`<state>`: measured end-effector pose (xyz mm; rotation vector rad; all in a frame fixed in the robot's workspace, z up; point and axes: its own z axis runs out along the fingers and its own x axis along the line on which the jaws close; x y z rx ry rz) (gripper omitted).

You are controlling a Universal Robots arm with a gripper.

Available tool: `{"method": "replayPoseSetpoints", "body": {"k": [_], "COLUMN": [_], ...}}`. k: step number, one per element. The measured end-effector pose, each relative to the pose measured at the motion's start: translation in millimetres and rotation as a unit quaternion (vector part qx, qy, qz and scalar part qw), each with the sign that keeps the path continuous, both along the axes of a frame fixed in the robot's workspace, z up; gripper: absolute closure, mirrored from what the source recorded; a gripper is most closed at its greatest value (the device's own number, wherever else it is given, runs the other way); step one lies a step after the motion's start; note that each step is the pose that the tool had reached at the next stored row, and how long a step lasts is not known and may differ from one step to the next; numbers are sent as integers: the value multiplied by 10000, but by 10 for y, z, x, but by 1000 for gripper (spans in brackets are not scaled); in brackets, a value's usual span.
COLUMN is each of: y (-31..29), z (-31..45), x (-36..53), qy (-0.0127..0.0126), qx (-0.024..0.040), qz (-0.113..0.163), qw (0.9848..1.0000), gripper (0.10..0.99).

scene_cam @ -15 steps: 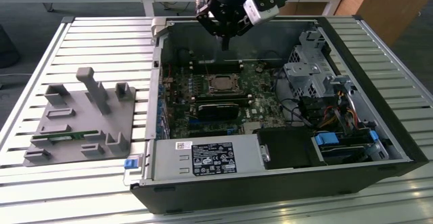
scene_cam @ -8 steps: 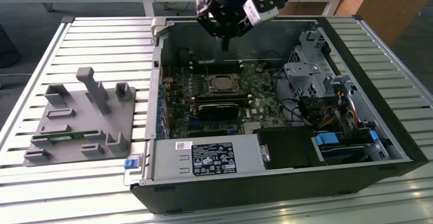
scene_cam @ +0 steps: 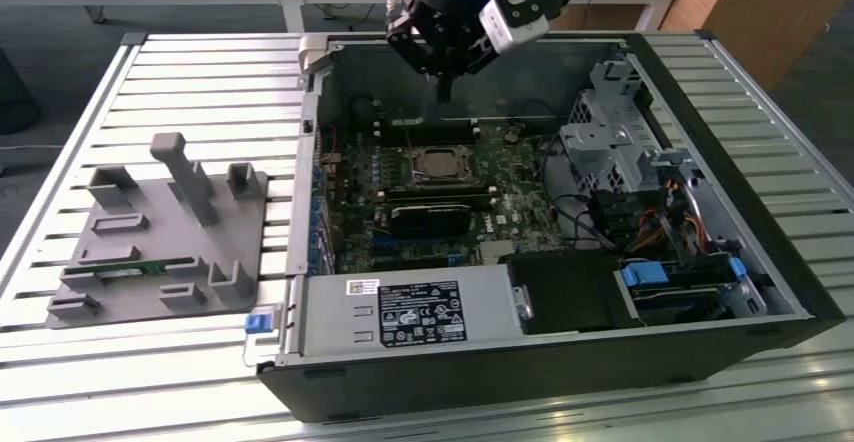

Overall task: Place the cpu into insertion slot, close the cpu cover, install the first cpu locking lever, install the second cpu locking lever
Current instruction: 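Install the first cpu locking lever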

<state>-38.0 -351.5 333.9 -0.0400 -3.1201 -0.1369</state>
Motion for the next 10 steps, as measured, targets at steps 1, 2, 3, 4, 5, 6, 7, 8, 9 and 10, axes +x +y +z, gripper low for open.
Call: {"method": "replayPoseSetpoints", "body": {"k": [1, 2, 3, 4, 5, 6, 7, 8, 9, 10], "y": [0, 0, 0, 0, 0, 0, 0, 0, 0, 0], "z": [-3, -6, -10, -13, -17, -21, -25, -28, -30, -32], "x": [0, -1, -1, -1, -1, -1, -1, -1, -2, -2], "qy": [0, 0, 0, 0, 0, 0, 0, 0, 0, 0], "qx": [0, 0, 1, 0, 1, 0, 0, 0, 0, -1], "qz": [0, 0, 0, 0, 0, 0, 0, 0, 0, 0], "qw": [10000, 10000, 10000, 10000, 10000, 10000, 10000, 10000, 10000, 10000], "gripper": [980, 980, 980, 980, 980, 980, 980, 980, 980, 980]}}
